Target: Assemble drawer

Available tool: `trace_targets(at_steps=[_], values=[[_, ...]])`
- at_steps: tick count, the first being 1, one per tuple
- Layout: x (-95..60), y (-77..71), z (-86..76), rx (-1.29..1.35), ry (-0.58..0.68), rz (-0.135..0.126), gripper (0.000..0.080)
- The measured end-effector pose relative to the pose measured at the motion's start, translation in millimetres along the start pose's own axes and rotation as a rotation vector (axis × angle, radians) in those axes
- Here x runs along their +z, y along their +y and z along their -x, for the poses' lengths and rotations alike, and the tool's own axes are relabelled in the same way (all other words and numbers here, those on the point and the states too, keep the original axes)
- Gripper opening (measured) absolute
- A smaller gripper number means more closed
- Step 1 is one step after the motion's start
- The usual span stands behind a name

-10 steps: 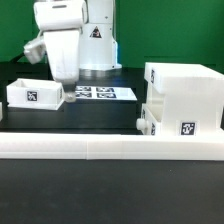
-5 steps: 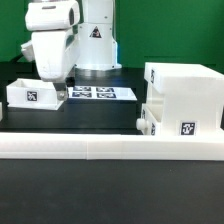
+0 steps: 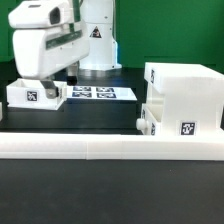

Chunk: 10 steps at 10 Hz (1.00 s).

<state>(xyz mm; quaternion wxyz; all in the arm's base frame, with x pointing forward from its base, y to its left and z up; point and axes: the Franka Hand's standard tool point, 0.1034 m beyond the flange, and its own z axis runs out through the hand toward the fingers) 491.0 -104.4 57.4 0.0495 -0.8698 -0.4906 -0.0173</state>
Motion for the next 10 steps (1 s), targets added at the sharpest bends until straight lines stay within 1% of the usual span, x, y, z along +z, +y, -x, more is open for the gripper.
trace_targets(at_steps=[1, 2, 3, 6, 9, 10], values=[[-4.3, -4.4, 10.2, 0.086, -0.002, 0.000, 0.0649], [-7.7, -7.6, 17.1, 0.170, -0.002, -0.002, 0.0649], [-9.5, -7.4, 17.3, 0.227, -0.002, 0.000, 0.0649], [-7.7, -8.9, 15.1, 0.394, 0.003, -0.006, 0.0649], [-7.8, -9.8, 13.8, 0.632, 0.011, -0.009, 0.0649], [-9.0, -13.7, 19.3, 0.779, 0.016, 0.011, 0.0649]])
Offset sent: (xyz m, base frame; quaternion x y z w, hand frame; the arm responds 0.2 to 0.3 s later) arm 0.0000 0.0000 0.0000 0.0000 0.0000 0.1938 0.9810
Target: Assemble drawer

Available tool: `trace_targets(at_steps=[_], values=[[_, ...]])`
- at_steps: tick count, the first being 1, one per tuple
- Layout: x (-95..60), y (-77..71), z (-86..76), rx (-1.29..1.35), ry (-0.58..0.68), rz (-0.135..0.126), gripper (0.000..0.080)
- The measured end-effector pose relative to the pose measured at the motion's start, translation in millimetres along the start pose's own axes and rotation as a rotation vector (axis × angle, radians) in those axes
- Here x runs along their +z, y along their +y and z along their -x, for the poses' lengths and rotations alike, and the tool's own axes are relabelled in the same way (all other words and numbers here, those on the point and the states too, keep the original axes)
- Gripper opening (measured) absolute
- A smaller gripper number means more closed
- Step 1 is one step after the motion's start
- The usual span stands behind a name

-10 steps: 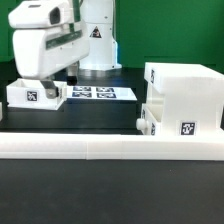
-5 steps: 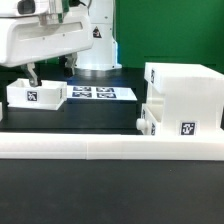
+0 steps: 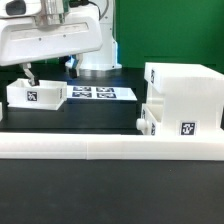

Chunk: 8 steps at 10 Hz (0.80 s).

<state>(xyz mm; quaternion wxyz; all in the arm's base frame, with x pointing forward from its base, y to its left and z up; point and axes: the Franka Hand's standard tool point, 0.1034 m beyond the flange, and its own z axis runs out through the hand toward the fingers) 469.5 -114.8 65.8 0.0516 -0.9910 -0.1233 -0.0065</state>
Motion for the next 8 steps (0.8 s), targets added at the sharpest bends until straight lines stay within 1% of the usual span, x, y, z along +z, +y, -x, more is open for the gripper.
trace_targets(at_steps=[2, 3, 4, 5, 8], values=[[0.7, -0.2, 16.4, 0.043, 0.020, 0.028, 0.0649], [1.3, -2.1, 24.3, 0.050, 0.020, 0.033, 0.0649], [4.1, -1.2, 36.2, 0.075, 0.028, 0.040, 0.0649], [7.9, -1.1, 44.5, 0.086, 0.033, 0.046, 0.0649], [8.3, -2.6, 43.4, 0.084, 0.031, 0.044, 0.0649]])
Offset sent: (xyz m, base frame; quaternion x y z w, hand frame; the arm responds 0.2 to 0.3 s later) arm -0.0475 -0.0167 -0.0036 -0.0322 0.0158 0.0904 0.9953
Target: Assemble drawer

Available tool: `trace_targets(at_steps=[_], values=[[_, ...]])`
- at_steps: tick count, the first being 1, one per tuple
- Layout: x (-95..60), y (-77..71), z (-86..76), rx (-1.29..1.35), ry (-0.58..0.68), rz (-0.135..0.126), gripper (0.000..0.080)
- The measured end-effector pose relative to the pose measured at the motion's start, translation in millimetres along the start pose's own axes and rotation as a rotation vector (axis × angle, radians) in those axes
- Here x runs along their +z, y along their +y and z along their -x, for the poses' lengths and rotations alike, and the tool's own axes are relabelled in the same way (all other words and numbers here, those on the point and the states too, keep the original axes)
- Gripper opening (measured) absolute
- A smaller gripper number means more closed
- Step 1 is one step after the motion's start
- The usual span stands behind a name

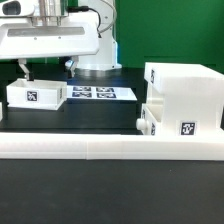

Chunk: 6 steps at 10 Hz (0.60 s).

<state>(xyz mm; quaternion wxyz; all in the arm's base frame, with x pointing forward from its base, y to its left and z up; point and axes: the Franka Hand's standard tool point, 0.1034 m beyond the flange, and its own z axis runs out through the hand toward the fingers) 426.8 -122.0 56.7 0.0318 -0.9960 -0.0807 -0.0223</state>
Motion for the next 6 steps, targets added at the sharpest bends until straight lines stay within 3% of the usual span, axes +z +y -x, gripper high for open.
trace_targets(at_steps=[2, 4, 6], values=[[4.8, -4.4, -0.8, 0.068, 0.015, 0.009, 0.0649], [15.9, -5.6, 8.5, 0.102, 0.037, 0.026, 0.0649], [21.5, -13.0, 12.9, 0.129, 0.033, 0.024, 0.0649]])
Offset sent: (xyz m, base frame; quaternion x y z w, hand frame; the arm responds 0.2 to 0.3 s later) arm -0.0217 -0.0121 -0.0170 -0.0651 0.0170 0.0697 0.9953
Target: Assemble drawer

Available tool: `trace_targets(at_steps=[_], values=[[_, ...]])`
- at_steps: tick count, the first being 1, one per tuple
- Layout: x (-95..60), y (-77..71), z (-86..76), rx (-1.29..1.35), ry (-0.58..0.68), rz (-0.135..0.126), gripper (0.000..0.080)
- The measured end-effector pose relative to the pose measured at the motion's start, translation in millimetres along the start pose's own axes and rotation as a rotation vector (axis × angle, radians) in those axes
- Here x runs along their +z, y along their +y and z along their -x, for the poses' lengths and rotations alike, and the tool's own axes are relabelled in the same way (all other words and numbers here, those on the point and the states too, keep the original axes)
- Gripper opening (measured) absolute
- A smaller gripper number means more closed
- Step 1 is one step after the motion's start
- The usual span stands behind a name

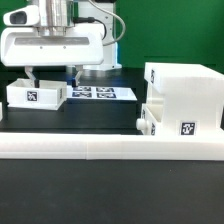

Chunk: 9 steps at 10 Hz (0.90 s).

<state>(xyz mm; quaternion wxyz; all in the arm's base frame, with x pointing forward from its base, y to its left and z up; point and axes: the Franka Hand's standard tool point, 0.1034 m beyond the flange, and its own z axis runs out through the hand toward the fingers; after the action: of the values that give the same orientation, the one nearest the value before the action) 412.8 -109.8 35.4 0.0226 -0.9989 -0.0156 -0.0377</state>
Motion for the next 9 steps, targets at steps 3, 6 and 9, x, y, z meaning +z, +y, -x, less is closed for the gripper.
trace_targets(at_steps=[3, 6, 9], values=[[0.1, 2.4, 1.1, 0.002, 0.005, 0.001, 0.0649], [4.1, 3.9, 10.4, 0.103, -0.001, -0.005, 0.0649], [18.9, -1.1, 26.0, 0.190, -0.030, -0.018, 0.0649]])
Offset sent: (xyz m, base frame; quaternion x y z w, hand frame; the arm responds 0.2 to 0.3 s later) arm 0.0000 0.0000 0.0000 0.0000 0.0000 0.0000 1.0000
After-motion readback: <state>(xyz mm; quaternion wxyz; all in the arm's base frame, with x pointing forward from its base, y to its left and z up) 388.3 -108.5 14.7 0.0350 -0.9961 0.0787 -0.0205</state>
